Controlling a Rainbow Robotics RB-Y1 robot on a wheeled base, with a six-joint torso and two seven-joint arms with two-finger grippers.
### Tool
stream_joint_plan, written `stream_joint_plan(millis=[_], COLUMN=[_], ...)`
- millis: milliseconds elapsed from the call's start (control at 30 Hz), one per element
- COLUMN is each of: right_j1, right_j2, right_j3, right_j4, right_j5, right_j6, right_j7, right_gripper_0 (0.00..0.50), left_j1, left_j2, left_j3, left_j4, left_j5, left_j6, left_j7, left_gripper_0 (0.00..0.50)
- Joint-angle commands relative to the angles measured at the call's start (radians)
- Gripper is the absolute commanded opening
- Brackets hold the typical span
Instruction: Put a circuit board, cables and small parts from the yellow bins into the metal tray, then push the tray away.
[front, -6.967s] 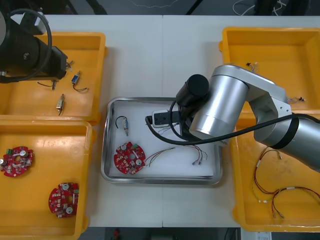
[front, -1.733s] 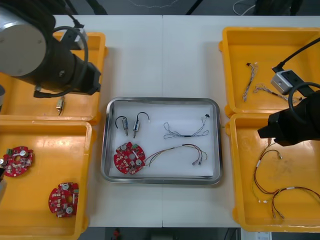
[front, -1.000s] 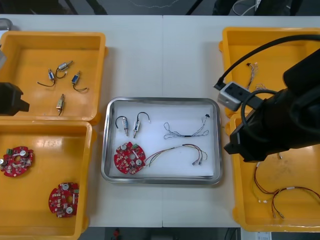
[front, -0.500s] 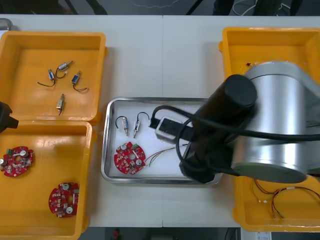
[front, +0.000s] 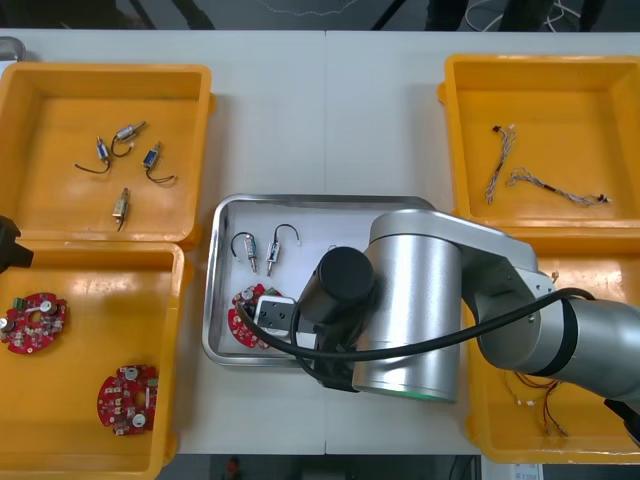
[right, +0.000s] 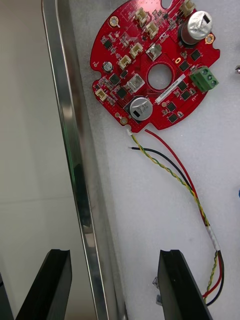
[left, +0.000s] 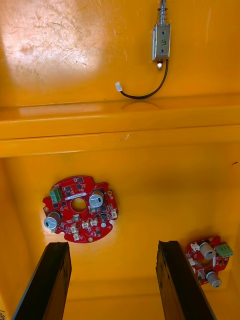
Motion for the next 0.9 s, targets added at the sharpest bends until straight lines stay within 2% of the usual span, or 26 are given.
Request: stream_joint_plan(millis=[33, 167, 500, 733, 900], right_j1=[-0.037, -0.037, -0.037, -0.04, -0.04], right_j2=[0.043, 0.073, 0.126, 0.123, 0.112], right_j3=[0.079, 0.128, 0.165, 0.218, 0.22], right_j4=[0.031, 0.063, 0.139, 0.166, 0.176], right_j5=[0.052, 0.109, 0.127, 0.187, 0.193], right_j6=[-0.041, -0.051, -0.053, -0.088, -0.105], right_j7=[0.004, -0.002, -0.001, 0.001, 0.007], right_gripper_0=[0.5, 0.5, 0.5, 0.5, 0.5], left_j1=[0.023, 0.023, 0.023, 0.023, 0.023], left_j2=[0.048, 0.048, 0.048, 0.048, 0.048], left_j3=[0.026, 0.026, 0.026, 0.026, 0.026], left_j4=[-0.034, -0.034, -0.034, -0.034, -0.034], left_j5=[0.009, 0.009, 0.009, 0.009, 0.009], left_j6=[0.006, 0.006, 0.006, 0.006, 0.006], left_j7=[0.017, 0.017, 0.017, 0.017, 0.017], left_gripper_0=[0.5, 0.5, 0.5, 0.5, 0.5])
